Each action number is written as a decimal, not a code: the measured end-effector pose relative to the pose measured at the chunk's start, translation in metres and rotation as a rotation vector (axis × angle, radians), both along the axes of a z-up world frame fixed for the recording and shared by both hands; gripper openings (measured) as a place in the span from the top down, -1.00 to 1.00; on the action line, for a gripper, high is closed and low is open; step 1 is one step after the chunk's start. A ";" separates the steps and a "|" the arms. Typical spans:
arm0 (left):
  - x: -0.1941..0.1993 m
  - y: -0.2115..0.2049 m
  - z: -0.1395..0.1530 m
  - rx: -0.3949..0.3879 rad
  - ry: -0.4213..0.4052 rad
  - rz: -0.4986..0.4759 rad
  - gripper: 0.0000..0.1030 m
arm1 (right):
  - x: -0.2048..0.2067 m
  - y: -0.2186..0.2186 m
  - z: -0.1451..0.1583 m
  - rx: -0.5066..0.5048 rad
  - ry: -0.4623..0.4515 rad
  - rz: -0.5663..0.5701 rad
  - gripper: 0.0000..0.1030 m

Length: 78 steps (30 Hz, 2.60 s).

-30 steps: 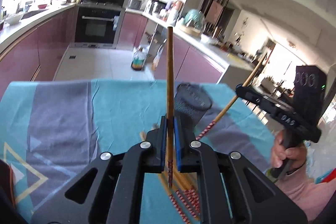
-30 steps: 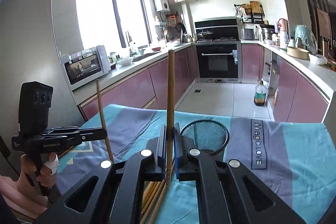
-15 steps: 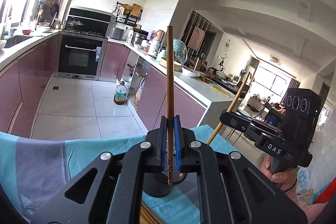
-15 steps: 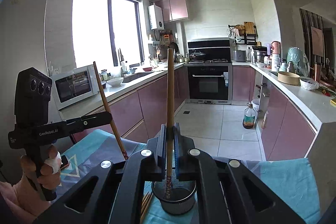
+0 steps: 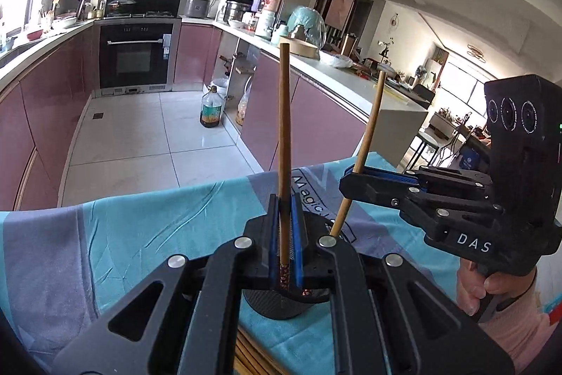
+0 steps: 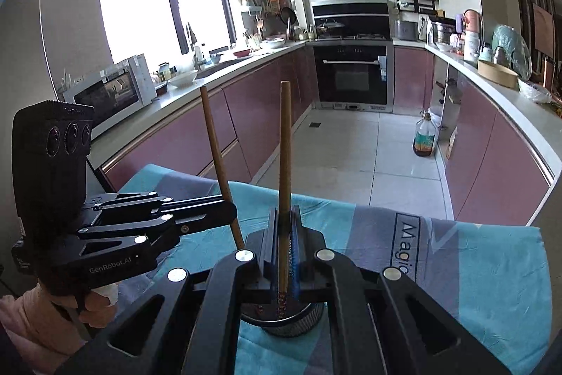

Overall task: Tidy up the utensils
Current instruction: 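Lower the right tool's chopstick into the cup and open while the left tool releases its own, then move both open tools back to the chopsticks on the cloth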

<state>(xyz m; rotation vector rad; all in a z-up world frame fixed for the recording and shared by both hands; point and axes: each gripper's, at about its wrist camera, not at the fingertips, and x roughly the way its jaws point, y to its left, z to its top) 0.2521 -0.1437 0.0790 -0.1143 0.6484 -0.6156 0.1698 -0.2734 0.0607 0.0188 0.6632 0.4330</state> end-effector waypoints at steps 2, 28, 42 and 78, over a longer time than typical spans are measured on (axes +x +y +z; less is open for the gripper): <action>0.007 -0.003 -0.011 0.019 0.007 0.001 0.85 | 0.006 0.003 -0.004 -0.009 0.023 -0.004 0.90; -0.053 0.055 -0.024 0.047 -0.146 0.152 0.01 | -0.040 0.002 0.005 0.064 -0.095 -0.010 0.27; -0.117 0.100 -0.122 0.205 0.087 0.130 -0.05 | -0.078 0.052 -0.093 -0.015 0.183 0.109 0.26; -0.121 0.081 -0.170 0.278 0.213 0.060 0.61 | -0.081 0.076 -0.123 -0.173 0.209 0.049 0.57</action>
